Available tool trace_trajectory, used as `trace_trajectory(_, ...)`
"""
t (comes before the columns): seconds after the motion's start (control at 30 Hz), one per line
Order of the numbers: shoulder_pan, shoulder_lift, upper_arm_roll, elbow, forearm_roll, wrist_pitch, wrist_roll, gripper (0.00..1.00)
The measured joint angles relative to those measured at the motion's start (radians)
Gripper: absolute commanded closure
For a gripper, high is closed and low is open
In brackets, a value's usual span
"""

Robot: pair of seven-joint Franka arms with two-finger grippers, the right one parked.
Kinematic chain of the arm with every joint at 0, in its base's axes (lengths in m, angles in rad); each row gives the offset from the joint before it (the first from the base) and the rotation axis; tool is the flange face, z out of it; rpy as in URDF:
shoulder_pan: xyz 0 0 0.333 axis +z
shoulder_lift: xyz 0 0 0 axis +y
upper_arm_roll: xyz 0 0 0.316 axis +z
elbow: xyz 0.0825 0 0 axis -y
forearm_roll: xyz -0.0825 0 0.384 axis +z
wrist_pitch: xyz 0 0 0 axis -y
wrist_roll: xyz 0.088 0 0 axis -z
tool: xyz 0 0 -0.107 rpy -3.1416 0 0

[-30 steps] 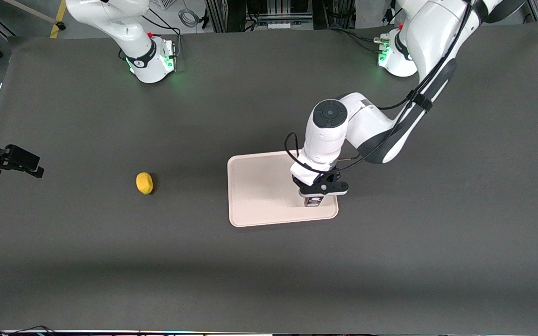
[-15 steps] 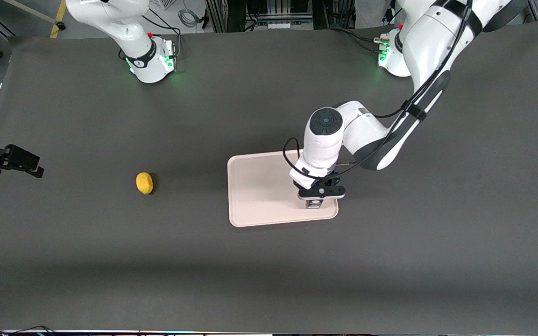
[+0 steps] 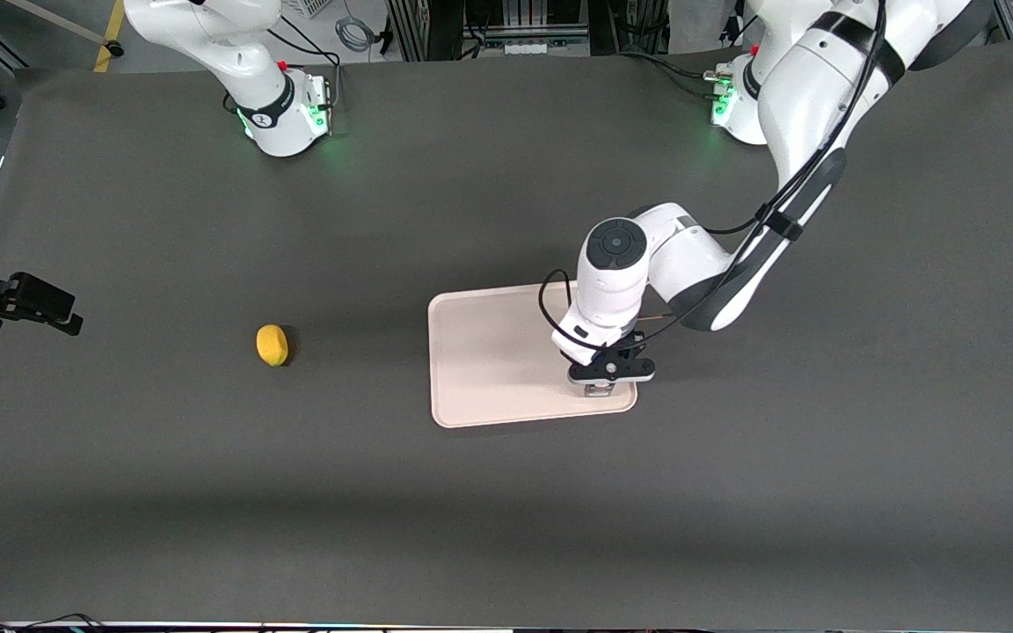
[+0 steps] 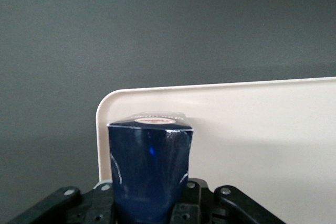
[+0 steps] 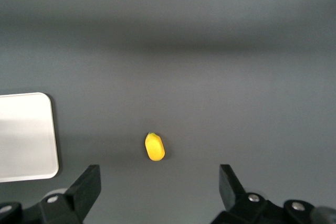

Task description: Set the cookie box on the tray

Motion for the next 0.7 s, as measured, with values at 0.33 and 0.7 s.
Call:
trace_trajectory(0.33,0.0,0.008,0.01,0.0,0.002,0.0,0.0,0.24)
trace_trajectory(0.7,0.001,0.008,0.02,0.0,0.012,0.0,0.0,0.0)
